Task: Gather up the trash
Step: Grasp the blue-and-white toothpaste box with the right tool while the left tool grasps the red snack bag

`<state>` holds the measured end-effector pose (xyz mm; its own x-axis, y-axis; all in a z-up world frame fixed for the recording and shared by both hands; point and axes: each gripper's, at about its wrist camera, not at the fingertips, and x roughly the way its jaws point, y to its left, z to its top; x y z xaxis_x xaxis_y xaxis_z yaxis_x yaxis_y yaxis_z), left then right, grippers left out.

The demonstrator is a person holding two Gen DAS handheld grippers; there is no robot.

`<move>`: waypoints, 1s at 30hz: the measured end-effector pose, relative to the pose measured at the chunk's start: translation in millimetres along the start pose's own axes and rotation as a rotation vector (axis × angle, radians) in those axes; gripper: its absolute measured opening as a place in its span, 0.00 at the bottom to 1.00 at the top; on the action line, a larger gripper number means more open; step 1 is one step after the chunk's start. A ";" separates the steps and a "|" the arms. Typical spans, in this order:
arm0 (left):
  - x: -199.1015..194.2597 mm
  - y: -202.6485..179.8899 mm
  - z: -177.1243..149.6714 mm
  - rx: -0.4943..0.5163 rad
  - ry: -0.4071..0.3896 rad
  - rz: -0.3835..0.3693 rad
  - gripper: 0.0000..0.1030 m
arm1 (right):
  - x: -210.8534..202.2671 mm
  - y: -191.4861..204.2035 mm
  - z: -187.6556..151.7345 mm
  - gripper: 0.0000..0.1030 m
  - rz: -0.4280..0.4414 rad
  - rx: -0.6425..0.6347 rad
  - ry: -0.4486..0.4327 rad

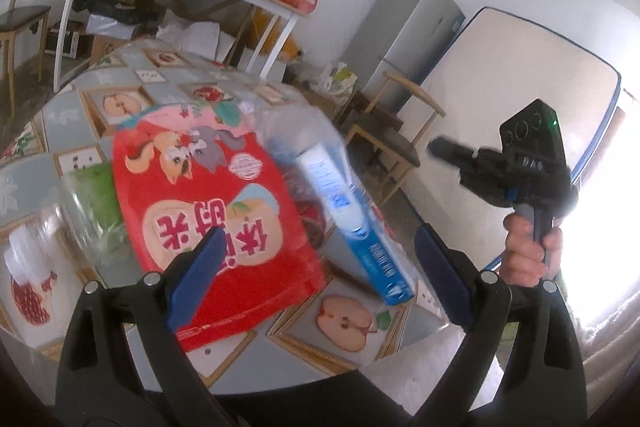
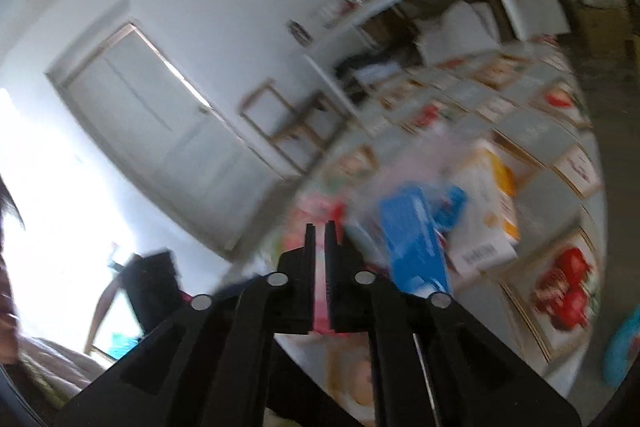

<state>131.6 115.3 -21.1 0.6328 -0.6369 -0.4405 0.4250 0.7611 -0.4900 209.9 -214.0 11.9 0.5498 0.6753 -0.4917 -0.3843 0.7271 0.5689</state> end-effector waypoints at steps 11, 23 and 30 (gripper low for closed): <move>-4.4 1.7 -18.2 0.033 0.052 0.074 0.88 | 43.9 -8.3 -37.7 0.63 -0.377 -0.188 0.118; -18.2 21.9 -30.3 -0.025 0.076 0.178 0.78 | 79.1 -12.1 -46.8 0.67 -0.459 -0.267 0.197; -15.0 49.2 -32.6 -0.126 0.104 0.262 0.71 | 80.3 -14.4 -55.0 0.53 -0.438 -0.239 0.224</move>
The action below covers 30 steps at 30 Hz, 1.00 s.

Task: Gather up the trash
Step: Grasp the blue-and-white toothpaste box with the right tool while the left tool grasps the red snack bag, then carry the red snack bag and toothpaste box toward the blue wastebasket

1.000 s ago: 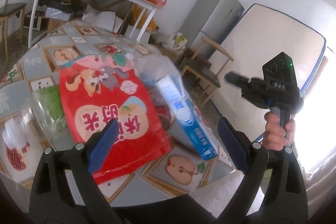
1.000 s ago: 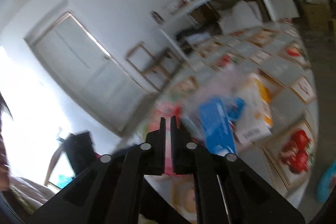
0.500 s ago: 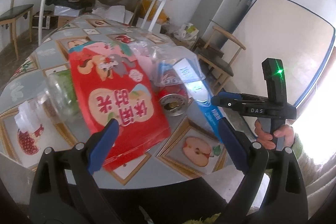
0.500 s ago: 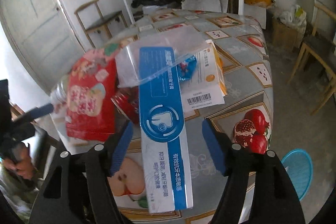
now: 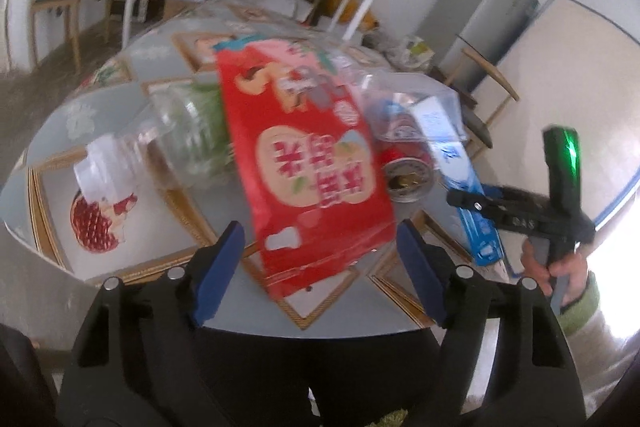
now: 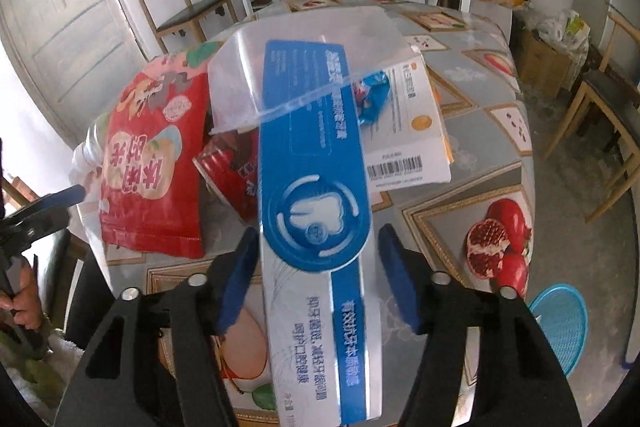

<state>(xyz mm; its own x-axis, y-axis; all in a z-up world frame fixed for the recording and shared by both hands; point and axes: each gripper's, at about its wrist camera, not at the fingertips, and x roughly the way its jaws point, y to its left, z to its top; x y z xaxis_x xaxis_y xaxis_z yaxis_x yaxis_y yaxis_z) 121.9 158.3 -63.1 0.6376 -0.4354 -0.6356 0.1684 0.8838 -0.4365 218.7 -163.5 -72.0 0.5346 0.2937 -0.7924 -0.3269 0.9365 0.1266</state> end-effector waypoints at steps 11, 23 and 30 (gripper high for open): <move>28.0 23.2 12.7 -0.144 -0.022 -0.034 0.60 | 1.4 0.1 -1.1 0.51 0.009 0.006 -0.004; 26.7 35.0 11.1 -0.233 -0.030 -0.084 0.20 | 0.7 3.8 -1.8 0.48 0.006 0.004 -0.008; 15.3 27.8 11.4 -0.214 -0.055 -0.128 0.09 | -6.6 7.0 -6.3 0.47 -0.002 0.020 0.005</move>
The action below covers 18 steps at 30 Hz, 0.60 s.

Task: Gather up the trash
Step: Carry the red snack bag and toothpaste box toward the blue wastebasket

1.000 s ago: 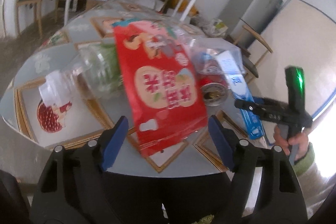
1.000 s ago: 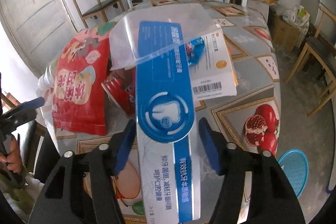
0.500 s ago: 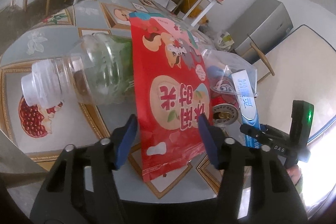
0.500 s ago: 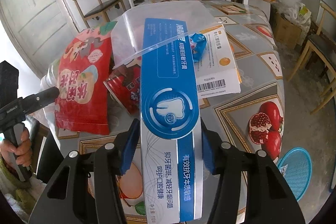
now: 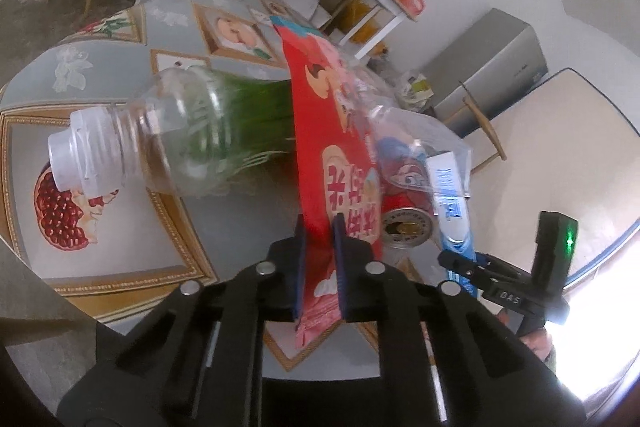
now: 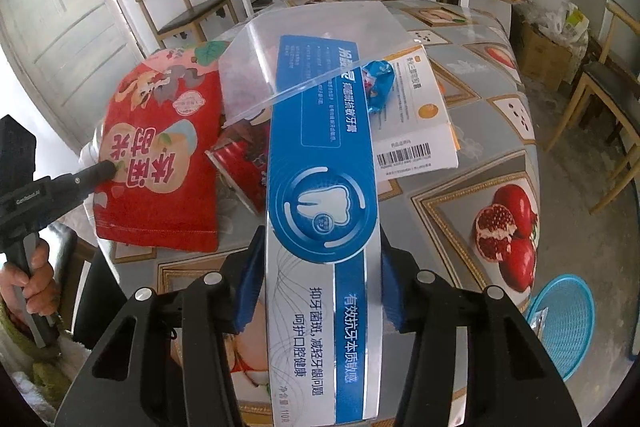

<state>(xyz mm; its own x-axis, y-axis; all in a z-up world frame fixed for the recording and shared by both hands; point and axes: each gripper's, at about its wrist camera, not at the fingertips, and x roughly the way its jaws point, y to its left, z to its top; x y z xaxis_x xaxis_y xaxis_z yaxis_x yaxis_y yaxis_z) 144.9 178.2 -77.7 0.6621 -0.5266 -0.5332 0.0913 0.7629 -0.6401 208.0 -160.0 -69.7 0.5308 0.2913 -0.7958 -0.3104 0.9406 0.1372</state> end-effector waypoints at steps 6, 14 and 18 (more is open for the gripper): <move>-18.5 -15.5 -1.5 0.040 -0.054 -0.031 0.09 | -11.2 2.3 -8.4 0.47 -0.010 -0.011 0.022; -40.0 -31.2 1.5 0.065 -0.129 -0.089 0.09 | -30.0 -12.2 -19.2 0.46 0.056 0.088 0.000; -48.5 -36.4 3.8 0.078 -0.156 -0.107 0.09 | -40.5 -19.1 -22.0 0.46 0.090 0.139 -0.023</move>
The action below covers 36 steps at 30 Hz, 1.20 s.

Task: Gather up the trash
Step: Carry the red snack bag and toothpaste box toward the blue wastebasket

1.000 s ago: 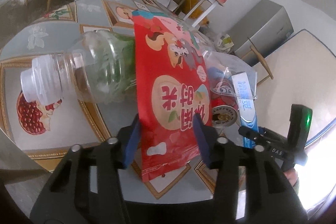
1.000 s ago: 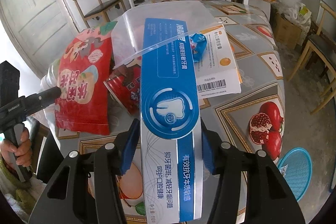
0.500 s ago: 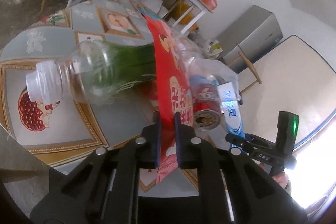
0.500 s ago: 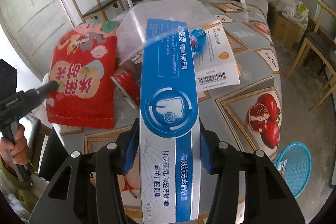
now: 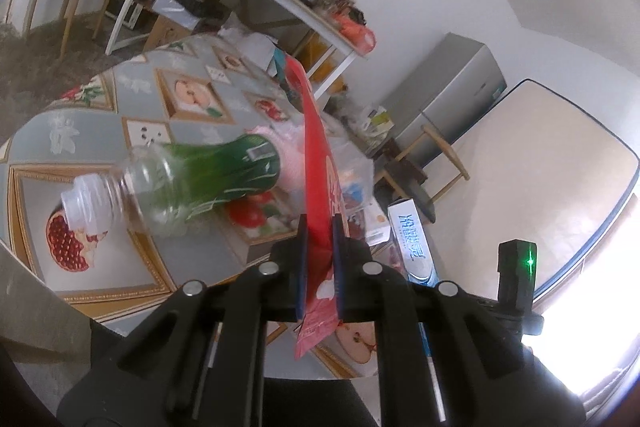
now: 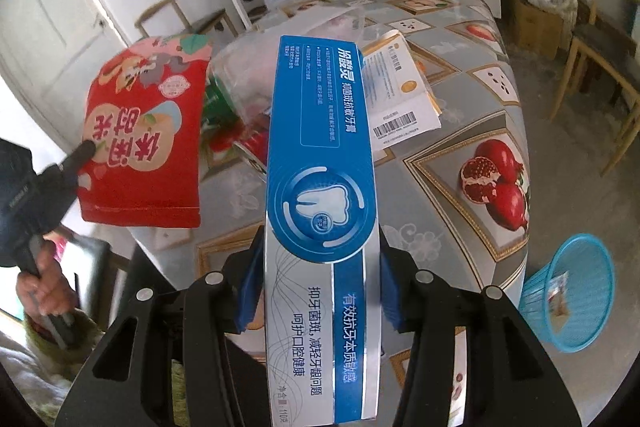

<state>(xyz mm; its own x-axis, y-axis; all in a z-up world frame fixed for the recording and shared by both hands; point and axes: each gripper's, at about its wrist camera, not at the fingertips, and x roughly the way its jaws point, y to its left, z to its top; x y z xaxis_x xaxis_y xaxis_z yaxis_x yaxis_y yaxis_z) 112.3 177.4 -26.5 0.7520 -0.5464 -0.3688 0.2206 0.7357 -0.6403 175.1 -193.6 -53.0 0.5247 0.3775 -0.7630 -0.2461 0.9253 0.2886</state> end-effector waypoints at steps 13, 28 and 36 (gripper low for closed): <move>-38.9 -30.0 3.3 0.115 -0.120 -0.006 0.09 | -40.5 -6.9 7.1 0.46 0.038 0.063 -0.105; -54.5 -96.3 13.3 0.282 -0.173 -0.111 0.09 | -92.1 -3.6 5.1 0.46 0.051 0.081 -0.241; -13.9 -141.4 15.2 0.341 -0.091 -0.197 0.09 | -123.6 -44.2 -16.3 0.46 0.020 0.190 -0.310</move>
<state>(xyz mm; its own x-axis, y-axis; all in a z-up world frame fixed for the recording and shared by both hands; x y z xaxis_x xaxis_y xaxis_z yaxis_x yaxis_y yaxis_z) 80.1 87.0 79.5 0.7233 -0.6638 -0.1903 0.5478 0.7193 -0.4271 107.8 -281.8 19.1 0.7507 0.3616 -0.5529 -0.1180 0.8969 0.4263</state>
